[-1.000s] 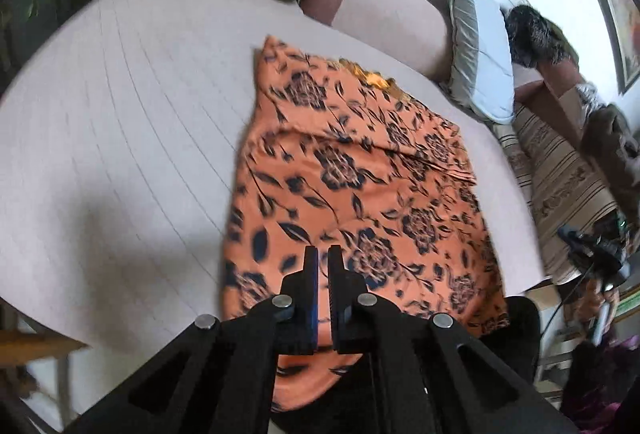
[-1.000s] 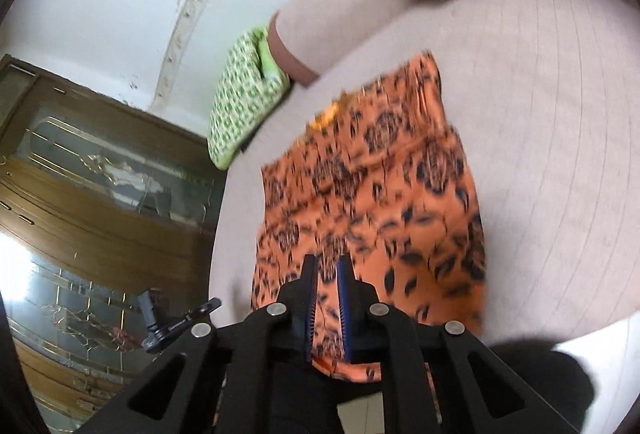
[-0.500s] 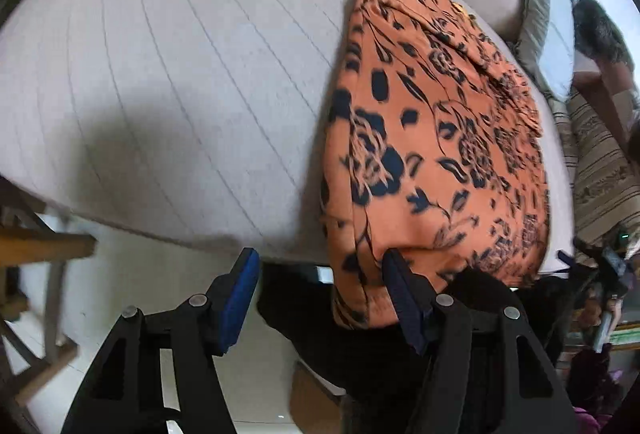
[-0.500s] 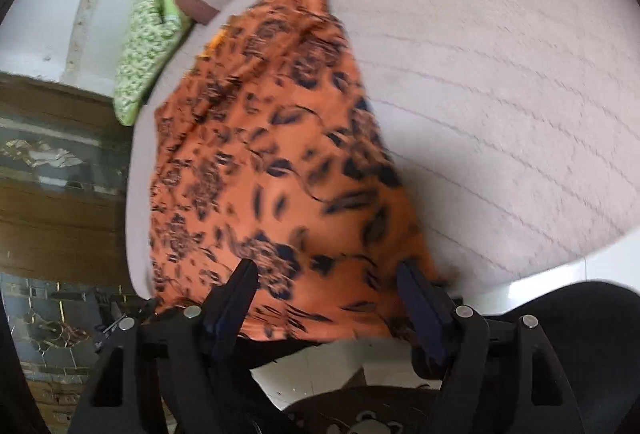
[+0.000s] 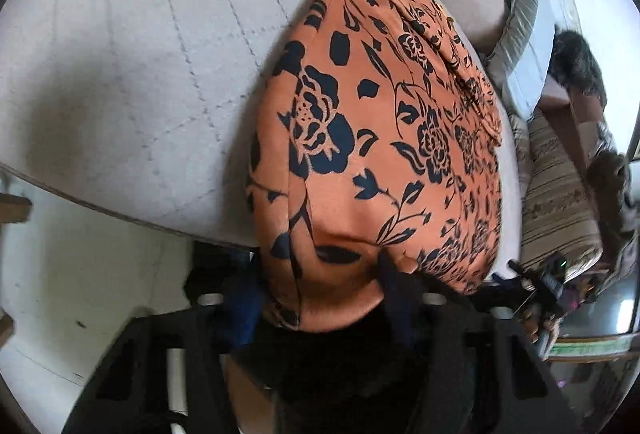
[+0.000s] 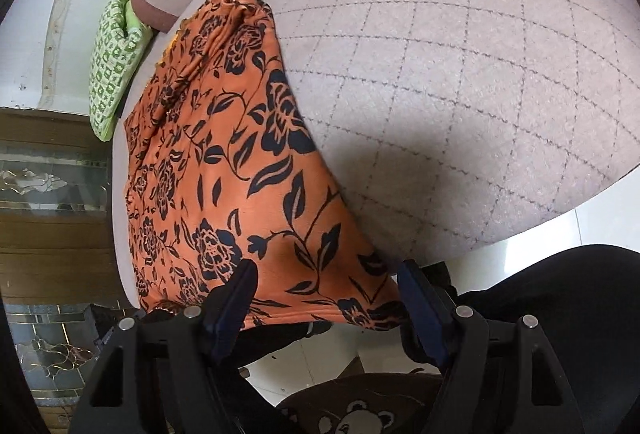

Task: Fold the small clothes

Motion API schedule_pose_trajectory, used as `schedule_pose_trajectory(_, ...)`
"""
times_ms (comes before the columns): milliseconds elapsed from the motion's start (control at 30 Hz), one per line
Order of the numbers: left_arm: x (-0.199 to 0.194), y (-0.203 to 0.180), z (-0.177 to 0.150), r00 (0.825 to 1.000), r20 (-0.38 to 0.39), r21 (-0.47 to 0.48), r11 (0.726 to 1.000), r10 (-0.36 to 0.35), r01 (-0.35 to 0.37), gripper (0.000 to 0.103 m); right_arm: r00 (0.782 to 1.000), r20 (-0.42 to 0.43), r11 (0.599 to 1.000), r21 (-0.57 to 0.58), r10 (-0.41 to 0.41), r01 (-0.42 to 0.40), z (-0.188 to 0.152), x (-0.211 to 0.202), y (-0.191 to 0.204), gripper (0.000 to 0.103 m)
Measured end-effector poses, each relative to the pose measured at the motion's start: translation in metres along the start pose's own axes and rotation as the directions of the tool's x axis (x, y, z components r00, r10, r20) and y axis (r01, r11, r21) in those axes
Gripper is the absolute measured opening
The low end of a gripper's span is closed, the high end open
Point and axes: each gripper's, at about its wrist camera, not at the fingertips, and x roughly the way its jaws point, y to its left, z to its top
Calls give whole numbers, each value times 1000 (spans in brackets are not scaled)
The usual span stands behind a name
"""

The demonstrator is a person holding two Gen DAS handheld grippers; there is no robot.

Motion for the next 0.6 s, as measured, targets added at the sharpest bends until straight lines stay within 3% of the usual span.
schedule_pose_trajectory(100,5,-11,0,1000,4,39,999,-8,8,25,1000,-10,1000,10,-15,15,-2,0,-6,75)
schedule_pose_trajectory(233,8,-20,4,1000,7,59,998,1,-1,24,999,-20,999,9,-36,36,-4,4,-10,75)
schedule_pose_trajectory(267,9,-18,5,1000,4,52,999,14,-14,26,999,-30,999,9,-37,37,-4,8,-11,75)
schedule_pose_trajectory(333,13,-14,7,999,-8,31,998,49,-49,47,998,-44,999,5,-42,43,-5,16,-12,75)
schedule_pose_trajectory(367,16,-11,7,999,-18,22,999,46,-45,51,998,-46,999,-4,-49,49,-7,21,-12,75)
schedule_pose_trajectory(500,22,-7,7,999,-24,4,1000,23,-23,52,994,-3,991,-85,-106,105,-15,37,1,75)
schedule_pose_trajectory(533,23,-6,7,1000,-22,0,1000,20,-20,52,992,-4,986,-109,-127,126,-17,41,5,74)
schedule_pose_trajectory(567,23,-6,8,1000,-18,-6,1000,19,-19,52,990,-20,981,-138,-140,136,-19,48,9,61)
schedule_pose_trajectory(600,23,-6,8,1000,-16,-2,1000,26,-26,43,991,-52,983,-140,-125,116,-21,56,9,47)
